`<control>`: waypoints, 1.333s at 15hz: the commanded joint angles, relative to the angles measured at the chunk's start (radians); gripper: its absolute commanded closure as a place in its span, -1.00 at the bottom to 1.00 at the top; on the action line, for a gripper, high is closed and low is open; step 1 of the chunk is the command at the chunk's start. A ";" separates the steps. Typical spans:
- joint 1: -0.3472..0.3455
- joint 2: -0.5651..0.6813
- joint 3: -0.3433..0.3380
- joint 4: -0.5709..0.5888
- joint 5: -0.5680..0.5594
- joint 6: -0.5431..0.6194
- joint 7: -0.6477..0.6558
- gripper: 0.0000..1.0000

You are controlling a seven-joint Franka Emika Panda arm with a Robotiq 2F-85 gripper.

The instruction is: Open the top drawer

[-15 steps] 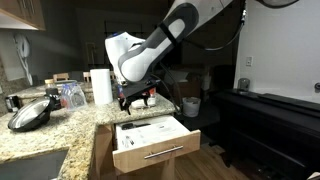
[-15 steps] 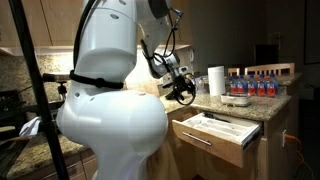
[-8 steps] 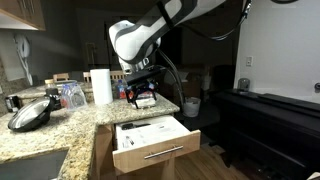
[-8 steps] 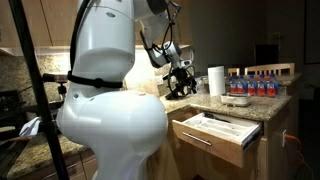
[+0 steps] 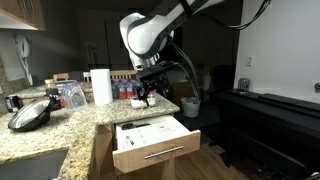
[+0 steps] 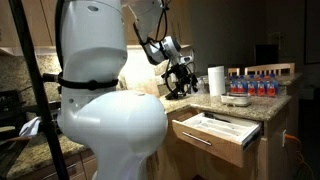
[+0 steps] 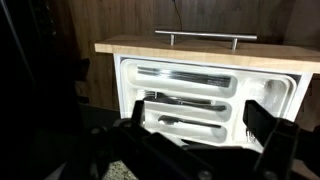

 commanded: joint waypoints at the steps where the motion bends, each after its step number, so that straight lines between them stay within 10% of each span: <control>1: -0.066 -0.160 -0.025 -0.169 0.044 0.091 -0.118 -1.00; 11: -0.182 -0.156 -0.125 -0.285 0.341 0.304 -0.697 -1.00; 20: -0.176 -0.144 -0.086 -0.268 0.325 0.270 -0.718 -1.00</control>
